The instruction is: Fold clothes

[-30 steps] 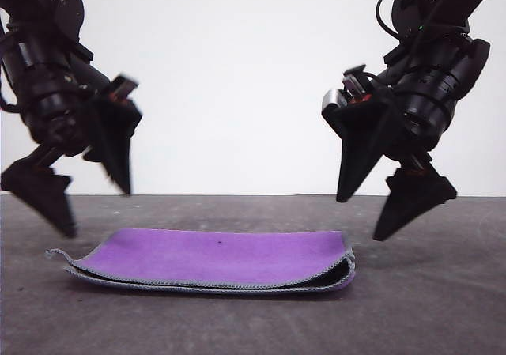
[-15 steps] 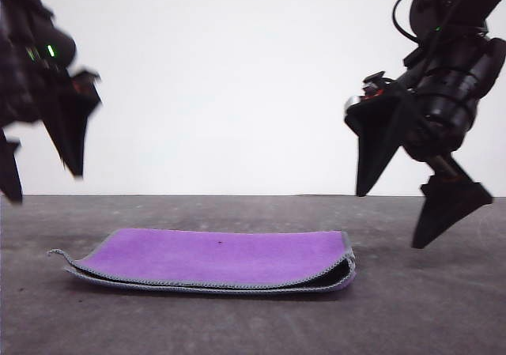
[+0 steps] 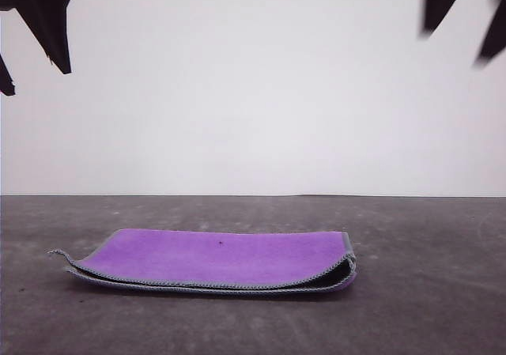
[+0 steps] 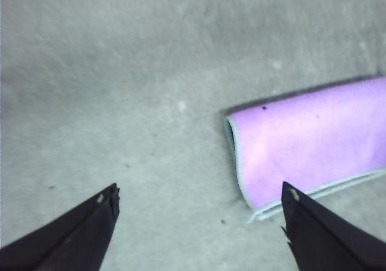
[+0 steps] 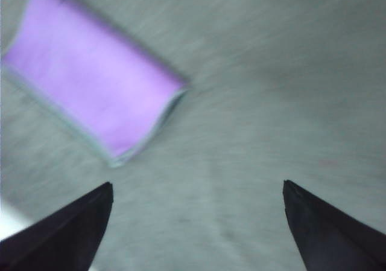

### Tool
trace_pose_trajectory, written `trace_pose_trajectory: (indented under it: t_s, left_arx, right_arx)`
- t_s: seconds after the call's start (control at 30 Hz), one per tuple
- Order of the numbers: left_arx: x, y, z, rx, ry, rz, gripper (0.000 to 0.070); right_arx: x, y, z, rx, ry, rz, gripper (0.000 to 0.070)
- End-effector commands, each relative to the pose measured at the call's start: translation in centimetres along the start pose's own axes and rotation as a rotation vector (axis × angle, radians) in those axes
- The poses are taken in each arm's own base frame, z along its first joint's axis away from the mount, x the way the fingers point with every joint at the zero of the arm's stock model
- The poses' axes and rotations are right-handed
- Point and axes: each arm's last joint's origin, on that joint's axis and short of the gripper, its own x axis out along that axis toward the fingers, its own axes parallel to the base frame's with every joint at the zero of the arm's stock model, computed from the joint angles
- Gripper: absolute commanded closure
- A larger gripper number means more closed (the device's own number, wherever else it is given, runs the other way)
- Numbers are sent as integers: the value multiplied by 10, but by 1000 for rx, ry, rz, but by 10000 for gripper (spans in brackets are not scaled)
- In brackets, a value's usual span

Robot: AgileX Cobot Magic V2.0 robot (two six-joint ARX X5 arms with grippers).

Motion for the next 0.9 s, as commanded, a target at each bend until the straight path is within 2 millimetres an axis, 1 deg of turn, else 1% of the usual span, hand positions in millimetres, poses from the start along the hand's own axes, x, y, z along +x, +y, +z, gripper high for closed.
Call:
trace_pose_trajectory:
  t_s: [0.0,0.07,0.1,0.13,0.2,0.27,0.37,0.53,0.63,0.73,0.87]
  left_arx:
    - [-1,2,4,-10,-10,18,180]
    - [0,5,3,-18,-10,23,180]
    - [0,7,3,-20,-12,26,180]
    - [0,8,3,-22,-14,28,180]
    - [0,10,3,-27,-21,31,181]
    - [-1,11,4,-27,-31,34,182]
    - [-1,11,4,-26,-35,34,182]
    - [0,11,4,-25,-37,34,182]
    - [-1,11,4,-25,-37,34,182]
    - [0,11,4,-26,-36,34,182]
    - [0,11,4,-28,-36,34,182]
  right_arx:
    - [-30,7,-12,19,-106,-63,130]
    - [-48,13,-29,20,-183,-80,130]
    - [-53,15,-38,26,-212,-84,130]
    - [-55,16,-48,38,-237,-87,131]
    - [-47,16,-67,73,-283,-76,131]
    - [-30,15,-82,115,-336,-45,131]
    - [7,10,-98,196,-393,62,130]
    - [71,0,-115,296,-355,197,130]
    - [100,-5,-119,345,-305,225,130]
    - [118,-9,-116,358,-253,245,130]
    - [143,-10,-108,378,-184,333,131]
